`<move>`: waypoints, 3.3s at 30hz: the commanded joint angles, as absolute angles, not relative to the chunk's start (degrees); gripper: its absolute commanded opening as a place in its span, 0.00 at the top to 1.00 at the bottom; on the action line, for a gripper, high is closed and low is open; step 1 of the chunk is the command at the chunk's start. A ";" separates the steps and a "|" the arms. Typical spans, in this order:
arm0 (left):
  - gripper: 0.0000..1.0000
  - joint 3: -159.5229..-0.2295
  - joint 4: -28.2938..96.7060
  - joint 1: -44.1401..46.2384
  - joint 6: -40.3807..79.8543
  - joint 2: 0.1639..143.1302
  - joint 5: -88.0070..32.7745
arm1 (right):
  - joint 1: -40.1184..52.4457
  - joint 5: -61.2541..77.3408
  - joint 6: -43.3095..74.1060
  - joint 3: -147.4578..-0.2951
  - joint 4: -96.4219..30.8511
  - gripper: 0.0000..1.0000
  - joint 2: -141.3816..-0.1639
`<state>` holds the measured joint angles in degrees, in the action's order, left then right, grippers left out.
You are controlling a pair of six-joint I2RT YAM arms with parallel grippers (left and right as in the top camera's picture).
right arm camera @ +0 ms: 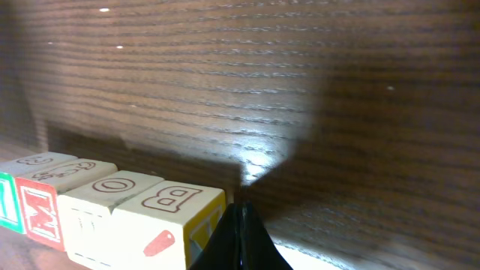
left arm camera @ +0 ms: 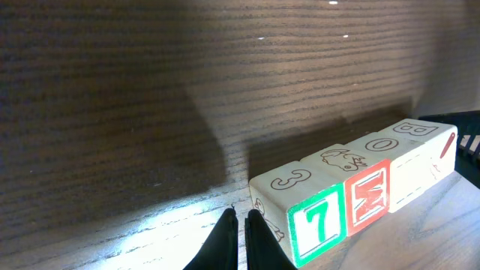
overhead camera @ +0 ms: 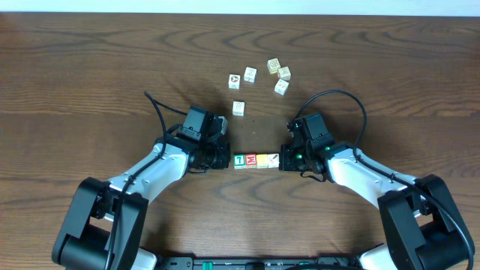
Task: Lift 4 blocks
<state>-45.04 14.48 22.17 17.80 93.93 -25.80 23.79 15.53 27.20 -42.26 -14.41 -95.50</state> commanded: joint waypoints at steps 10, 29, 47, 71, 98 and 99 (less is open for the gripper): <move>0.92 -46.02 14.48 21.93 17.93 92.79 -26.55 | 22.55 7.29 25.63 -44.42 -21.61 0.99 -96.12; 0.92 -45.98 17.10 21.91 19.09 92.79 -27.83 | 22.55 15.29 23.07 -46.09 -23.62 0.99 -95.13; 0.93 -45.98 15.75 21.91 26.92 92.90 -27.86 | 22.52 22.00 20.69 -47.24 -21.69 0.99 -95.13; 0.92 -45.98 14.57 21.93 30.68 92.92 -28.10 | 22.55 18.48 15.59 -47.57 -21.63 0.99 -95.15; 0.93 -45.98 14.50 22.00 31.00 94.85 -27.86 | 22.59 21.69 15.84 -47.57 -21.45 0.99 -95.15; 0.93 -45.98 14.50 22.00 30.70 94.85 -27.86 | 22.59 22.26 15.88 -47.57 -21.47 0.99 -95.15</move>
<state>-45.04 14.55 22.17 31.51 94.08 -27.14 23.03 20.01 16.69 -46.39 -21.58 -95.09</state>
